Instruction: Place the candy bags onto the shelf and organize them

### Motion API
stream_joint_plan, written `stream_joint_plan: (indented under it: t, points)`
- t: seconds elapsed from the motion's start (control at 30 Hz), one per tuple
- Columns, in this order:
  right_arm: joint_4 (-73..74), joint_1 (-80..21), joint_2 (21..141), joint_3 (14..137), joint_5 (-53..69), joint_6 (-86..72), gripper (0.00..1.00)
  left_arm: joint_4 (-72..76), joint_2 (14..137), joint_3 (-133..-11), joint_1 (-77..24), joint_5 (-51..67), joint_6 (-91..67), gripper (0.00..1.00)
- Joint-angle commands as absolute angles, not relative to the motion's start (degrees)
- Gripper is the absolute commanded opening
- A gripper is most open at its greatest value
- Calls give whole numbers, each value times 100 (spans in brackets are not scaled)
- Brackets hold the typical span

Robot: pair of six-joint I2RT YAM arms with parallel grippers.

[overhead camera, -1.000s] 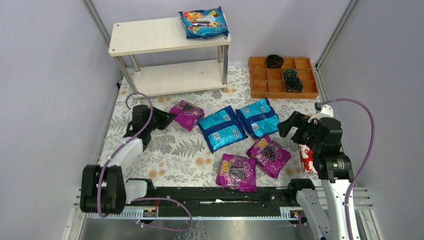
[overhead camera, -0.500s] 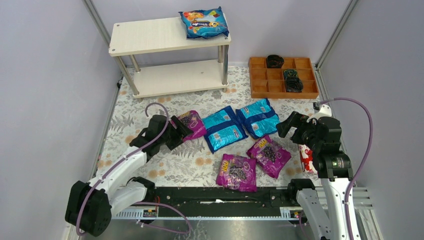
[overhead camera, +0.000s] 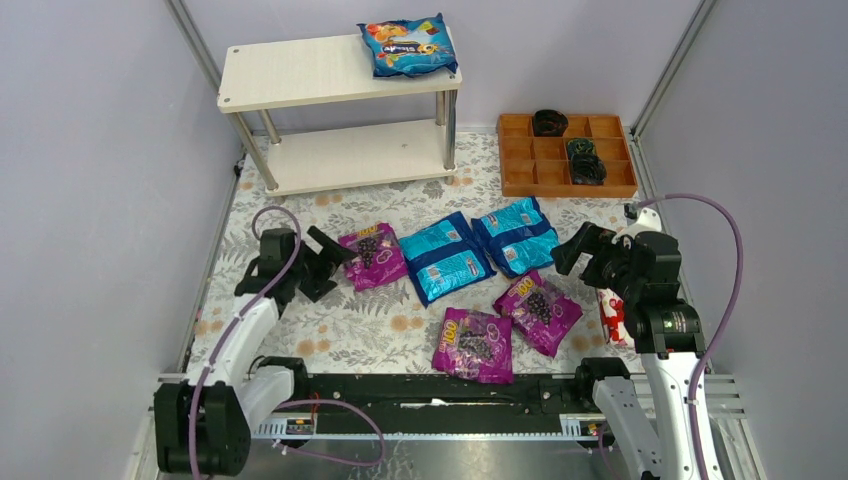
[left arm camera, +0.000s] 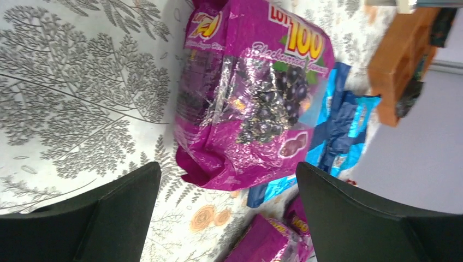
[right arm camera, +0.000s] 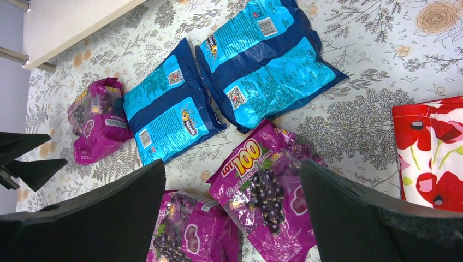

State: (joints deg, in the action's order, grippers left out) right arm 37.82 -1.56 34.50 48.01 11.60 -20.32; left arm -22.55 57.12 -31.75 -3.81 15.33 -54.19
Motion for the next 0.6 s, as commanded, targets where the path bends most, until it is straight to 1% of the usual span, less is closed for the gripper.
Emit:
stream_joint_plan:
  t: [0.0,0.07,0.13,0.2,0.3,0.37,0.47,0.57]
  points:
    - [3584,-193,3512,4816,1237,-1942,100,-894,5318,-2385,-265,2411,-6178,99]
    - [3579,-194,3561,4816,1277,-1945,100,-104,5413,-1912,-264,2711,-6645,99]
    - [3573,-193,3578,4816,1284,-1951,100,542,5440,-1603,-264,2763,-7009,99]
    - [3560,-193,3593,4819,1283,-1960,100,806,5371,-1462,-268,2699,-7059,99]
    - [3560,-196,3594,4816,1279,-1967,100,766,5507,-1475,-272,2611,-6781,99]
    - [3563,-193,3582,4816,1271,-1976,100,950,5813,-1425,-272,2616,-6692,99]
    - [3564,-196,3579,4821,1257,-1978,100,1804,6364,-1229,-297,2746,-6870,99]
    - [3570,-193,3575,4821,1240,-1989,100,2453,6841,-1157,-377,2844,-7042,95]
